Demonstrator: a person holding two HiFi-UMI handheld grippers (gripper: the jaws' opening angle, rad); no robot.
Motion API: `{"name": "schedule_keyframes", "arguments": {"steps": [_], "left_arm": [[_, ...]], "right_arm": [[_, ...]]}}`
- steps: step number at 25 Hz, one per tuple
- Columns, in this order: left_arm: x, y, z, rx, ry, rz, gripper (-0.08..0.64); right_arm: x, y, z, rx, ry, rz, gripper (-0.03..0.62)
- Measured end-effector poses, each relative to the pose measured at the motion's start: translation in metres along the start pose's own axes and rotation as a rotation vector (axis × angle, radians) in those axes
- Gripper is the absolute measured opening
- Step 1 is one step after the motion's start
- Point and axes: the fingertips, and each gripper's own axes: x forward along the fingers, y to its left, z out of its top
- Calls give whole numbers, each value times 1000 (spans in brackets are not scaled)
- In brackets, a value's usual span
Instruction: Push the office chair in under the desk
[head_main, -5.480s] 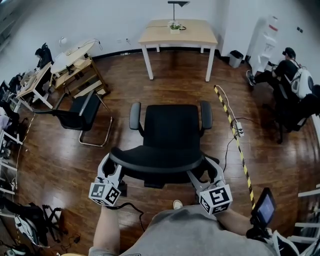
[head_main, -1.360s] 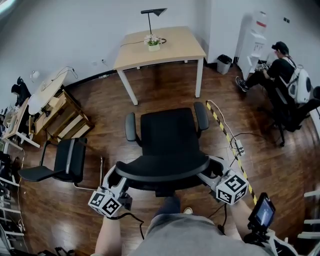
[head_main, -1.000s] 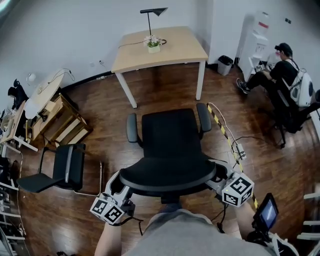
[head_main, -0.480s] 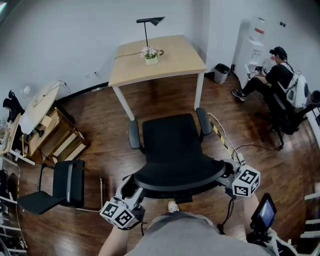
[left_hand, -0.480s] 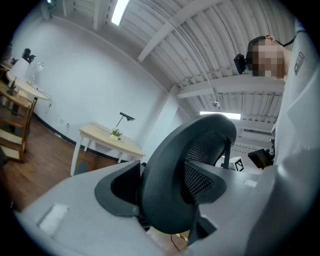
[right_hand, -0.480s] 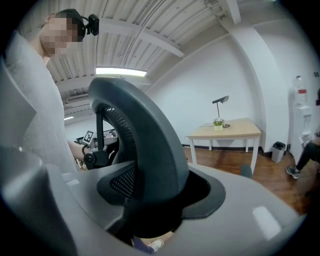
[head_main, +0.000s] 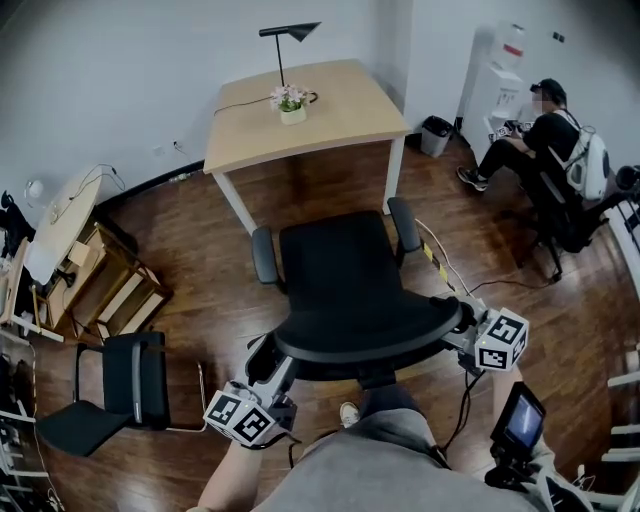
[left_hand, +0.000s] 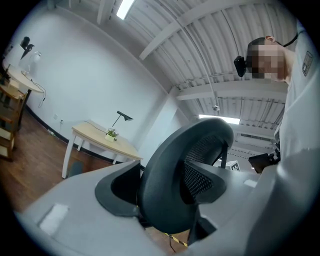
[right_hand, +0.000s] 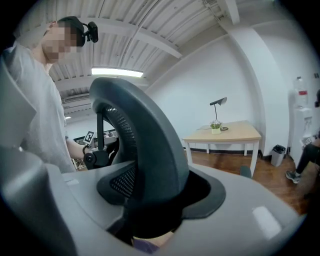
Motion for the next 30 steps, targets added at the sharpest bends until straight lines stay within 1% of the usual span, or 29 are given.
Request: {"name": "schedule_keyframes", "arguments": {"steps": [6,14,20,27,30], "left_arm": [[30,21,10,-3,2,-9,265],[75,48,28,-5,10,9,267],[112,74,42,-3,8,34,270],[147,99,53,-5,0,68,275],[174,116,63,2,-2,91,276]], "right_arm": [[20,-30,14,-3,4,6,261],[45,-74,38,-3,15,20,259],[70,-112,56,-5,18,33,259],[96,-147,72,-23,34,70,258],[113,-174,86,-29,41,94,255]]}}
